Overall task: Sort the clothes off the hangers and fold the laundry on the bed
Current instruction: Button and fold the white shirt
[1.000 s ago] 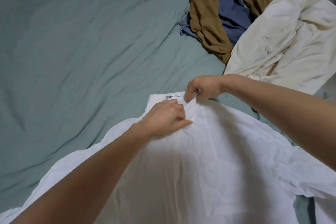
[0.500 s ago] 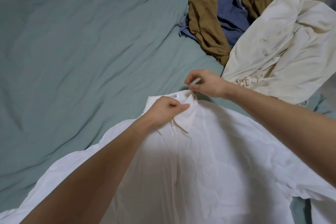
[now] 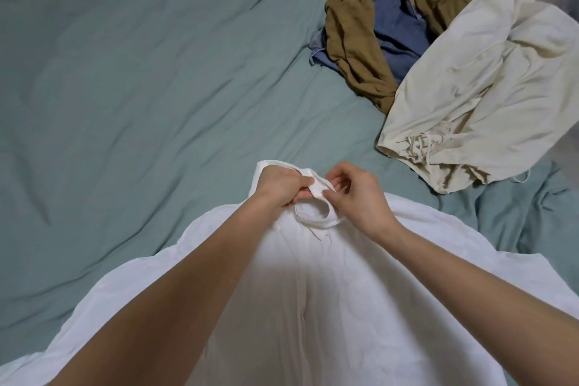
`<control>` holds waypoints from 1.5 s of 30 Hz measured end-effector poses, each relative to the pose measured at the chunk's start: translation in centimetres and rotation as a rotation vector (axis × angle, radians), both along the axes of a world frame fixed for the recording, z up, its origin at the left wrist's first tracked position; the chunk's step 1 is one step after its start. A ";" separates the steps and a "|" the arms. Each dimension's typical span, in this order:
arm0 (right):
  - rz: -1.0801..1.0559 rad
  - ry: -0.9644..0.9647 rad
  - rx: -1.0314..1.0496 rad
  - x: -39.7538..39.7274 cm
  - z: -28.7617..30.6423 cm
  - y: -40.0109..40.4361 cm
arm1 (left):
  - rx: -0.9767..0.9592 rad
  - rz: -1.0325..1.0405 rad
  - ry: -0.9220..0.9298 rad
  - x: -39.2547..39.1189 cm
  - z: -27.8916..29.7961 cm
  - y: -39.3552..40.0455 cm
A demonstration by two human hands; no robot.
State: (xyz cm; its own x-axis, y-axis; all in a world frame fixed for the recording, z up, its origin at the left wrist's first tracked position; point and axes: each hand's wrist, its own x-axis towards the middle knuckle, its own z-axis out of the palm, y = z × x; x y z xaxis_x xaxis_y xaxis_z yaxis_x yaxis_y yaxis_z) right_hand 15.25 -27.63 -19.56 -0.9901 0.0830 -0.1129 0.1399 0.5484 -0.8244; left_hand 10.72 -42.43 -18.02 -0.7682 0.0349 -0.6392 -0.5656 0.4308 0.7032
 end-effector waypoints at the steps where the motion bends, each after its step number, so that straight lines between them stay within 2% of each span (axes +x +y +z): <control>1: -0.049 -0.013 -0.028 0.3 0.2 0.0 | 0.001 0.009 -0.009 0.3 0.0 -0.1; 2: -0.114 -0.061 -0.097 0.4 0.2 -0.1 | 0.006 0.017 -0.018 0.6 0.1 -0.1; 5: -0.329 -0.311 -0.482 0.0 0.8 0.1 | -0.003 0.047 -0.001 1.2 0.2 -0.5; 6: -0.367 -0.356 -0.518 -0.2 0.9 0.2 | -0.006 0.054 0.001 1.3 0.4 -0.5; 7: -0.383 -0.362 -0.469 -0.4 0.8 0.3 | 0.005 0.062 0.009 1.2 0.3 -0.4; 8: -0.368 -0.302 -0.337 -0.7 0.6 0.3 | 0.020 0.079 0.011 1.2 0.5 -0.3; 9: -0.314 -0.184 -0.193 -0.7 0.8 0.2 | 0.042 0.110 0.004 1.2 0.6 -0.1; 11: -0.093 0.047 -0.040 -0.6 1.1 0.3 | 0.092 0.175 -0.005 0.9 0.8 0.1; 13: 0.167 0.039 0.139 -0.8 0.9 0.9 | 0.119 0.190 0.007 0.7 1.5 0.4; 15: 0.262 -0.017 0.496 -1.3 0.4 1.8 | 0.172 0.188 0.041 0.4 2.1 0.6; 16: 0.218 -0.011 0.549 -1.7 0.4 2.1 | 0.178 0.185 0.077 0.2 2.3 0.6; 17: 0.158 0.018 0.516 -2.1 0.7 2.2 | 0.126 0.155 0.151 -0.2 2.0 0.3; 19: 0.147 0.077 0.408 -3.0 1.5 1.9 | -0.168 0.015 0.371 -1.2 0.7 -1.0; 20: 0.231 0.060 0.414 -3.5 1.8 1.6 | -0.305 -0.035 0.439 -1.6 0.1 -1.8; 22: 0.485 -0.016 0.470 -4.5 2.2 1.3 | -0.414 -0.092 0.448 -2.2 -0.7 -3.3; 24: 0.690 -0.115 0.632 -5.7 2.6 1.4 | -0.451 -0.225 0.416 -2.9 -1.1 -4.2; 26: 0.729 -0.267 0.671 -6.7 2.8 1.8 | -0.465 -0.416 0.327 -3.3 -1.1 -4.6; 29: 0.628 -0.546 0.402 -7.9 3.5 2.5 | -0.438 -0.465 0.164 -3.6 -0.6 -4.8; 31: 0.546 -0.571 0.279 -8.4 3.6 3.0 | -0.421 -0.450 0.092 -3.6 -0.6 -5.2; 33: 0.577 -0.595 0.293 -8.7 3.5 3.2 | -0.391 -0.460 0.034 -3.3 -0.7 -5.7; 35: 0.640 -0.623 0.386 -9.0 2.7 3.1 | -0.316 -0.432 0.052 -3.3 -1.3 -6.0; 38: 0.645 -0.594 0.417 -9.6 1.4 2.9 | -0.161 -0.288 0.179 -3.3 -2.0 -6.7; 43: 0.436 -0.478 0.146 -9.6 0.6 3.5 | 0.083 -0.141 0.253 -3.0 -2.5 -7.4; 45: 0.375 -0.349 0.262 -9.4 0.4 3.3 | 0.118 -0.152 0.260 -3.0 -3.0 -7.4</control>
State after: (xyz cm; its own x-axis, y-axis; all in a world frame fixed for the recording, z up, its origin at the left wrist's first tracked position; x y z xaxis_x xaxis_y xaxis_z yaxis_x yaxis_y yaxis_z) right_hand 5.81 -24.35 -19.15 -0.8650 -0.1980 -0.4610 0.1355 0.7925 -0.5946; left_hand 7.69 -49.82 -21.00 -0.8857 0.2237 -0.4068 -0.2958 0.4034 0.8659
